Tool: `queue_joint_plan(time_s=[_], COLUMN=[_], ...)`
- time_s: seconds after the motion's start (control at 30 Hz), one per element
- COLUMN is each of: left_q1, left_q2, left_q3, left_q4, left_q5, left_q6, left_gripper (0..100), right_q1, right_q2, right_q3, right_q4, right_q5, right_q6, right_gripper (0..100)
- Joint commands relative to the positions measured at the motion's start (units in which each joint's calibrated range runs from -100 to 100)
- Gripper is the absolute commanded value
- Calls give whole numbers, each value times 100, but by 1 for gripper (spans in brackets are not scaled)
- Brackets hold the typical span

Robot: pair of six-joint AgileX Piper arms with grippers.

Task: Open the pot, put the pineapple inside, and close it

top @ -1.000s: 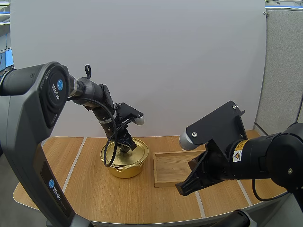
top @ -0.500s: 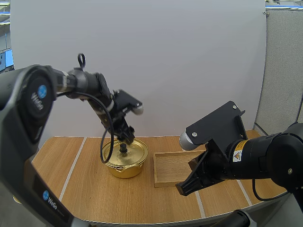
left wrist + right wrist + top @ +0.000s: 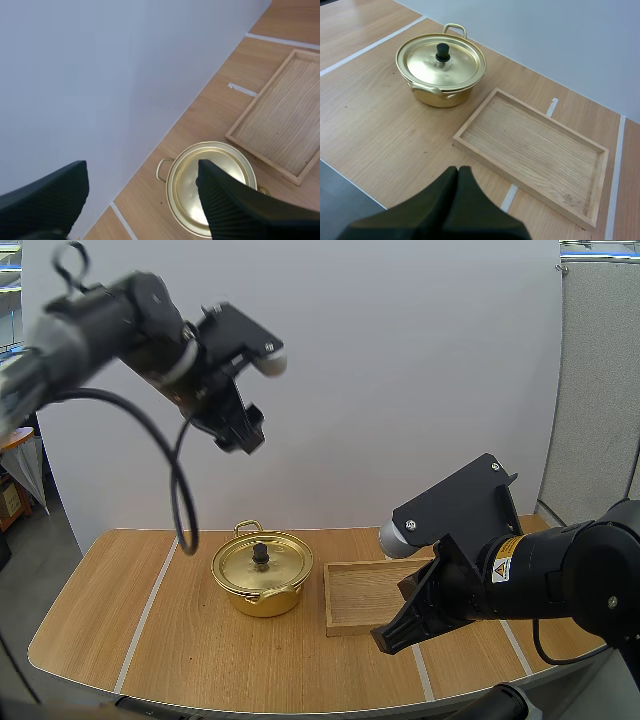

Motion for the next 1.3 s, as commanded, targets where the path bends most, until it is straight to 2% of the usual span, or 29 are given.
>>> queue_joint_plan(time_s=[0.0,0.23,0.57,0.6,0.63,0.83,1.03,1.2,1.27], left_q1=[-19,-19,-19,-19,-19,-19,-19,-19,-19], left_q2=[-603,-1996,-3191,-3271,-3335,-3944,-4804,-5673,-5938], left_q3=[-46,-46,-46,-46,-46,120,950,1828,2096], left_q4=[14,14,3,3,3,7,-125,-151,-151], left_q5=[414,1033,1033,1033,1033,1033,1033,1033,409], left_q6=[-56,-88,-660,-761,-847,-1082,-1286,-1525,-1618], left_gripper=[100,100,100,96,85,0,0,0,0], right_q1=[-26,-26,-26,-26,-26,-26,-26,-186,-258], right_q2=[-31,-31,-31,-31,-31,-31,-42,-223,-359], right_q3=[-2,-2,-2,-2,-2,-2,-2,-2,-2], right_q4=[-36,-36,-36,-36,-36,-2,166,310,299], right_q5=[-106,-106,-106,-106,-106,-105,311,27,-113], right_q6=[-14,-14,-14,-14,-14,-14,-5,183,341], right_gripper=[0,0,0,0,0,0,0,0,0])
